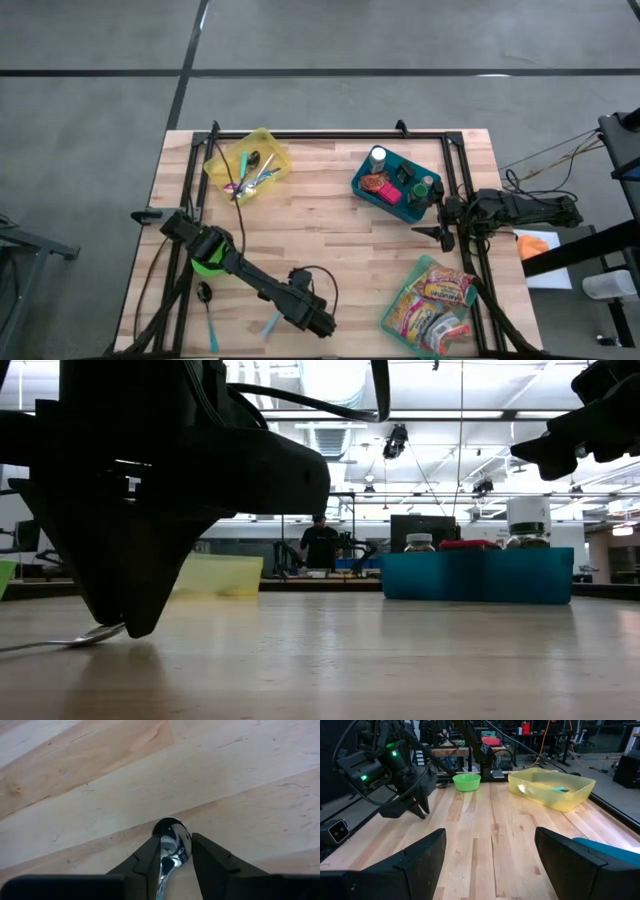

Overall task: Pick & Place Food Item
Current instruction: Put the blue spoon into the yellow bin

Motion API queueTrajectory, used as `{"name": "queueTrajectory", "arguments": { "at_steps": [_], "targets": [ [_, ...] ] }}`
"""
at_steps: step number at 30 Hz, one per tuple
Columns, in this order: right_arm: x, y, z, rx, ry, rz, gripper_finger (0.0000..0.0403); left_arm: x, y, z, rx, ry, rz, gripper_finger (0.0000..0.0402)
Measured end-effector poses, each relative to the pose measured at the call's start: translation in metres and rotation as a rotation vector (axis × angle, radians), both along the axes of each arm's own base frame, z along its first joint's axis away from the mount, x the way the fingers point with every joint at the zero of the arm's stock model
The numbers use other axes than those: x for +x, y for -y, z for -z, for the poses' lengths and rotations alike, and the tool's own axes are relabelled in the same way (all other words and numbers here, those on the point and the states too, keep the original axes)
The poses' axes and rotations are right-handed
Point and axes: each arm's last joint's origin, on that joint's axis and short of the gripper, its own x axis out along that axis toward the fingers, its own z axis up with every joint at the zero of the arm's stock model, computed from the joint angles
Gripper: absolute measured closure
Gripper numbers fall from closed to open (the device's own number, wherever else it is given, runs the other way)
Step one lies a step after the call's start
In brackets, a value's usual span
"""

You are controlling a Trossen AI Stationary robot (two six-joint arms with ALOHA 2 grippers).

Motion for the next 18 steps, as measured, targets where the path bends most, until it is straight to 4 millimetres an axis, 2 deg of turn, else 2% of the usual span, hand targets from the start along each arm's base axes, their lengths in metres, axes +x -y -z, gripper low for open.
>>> {"name": "queueTrajectory", "arguments": {
  "at_steps": [18],
  "targets": [
    [0.0000, 0.0000, 0.0000, 0.000, 0.000, 0.000, 0.0100, 0.0004, 0.0001, -0.0009, -0.005, -0.001, 0.018, 0.0297]
  ]
}}
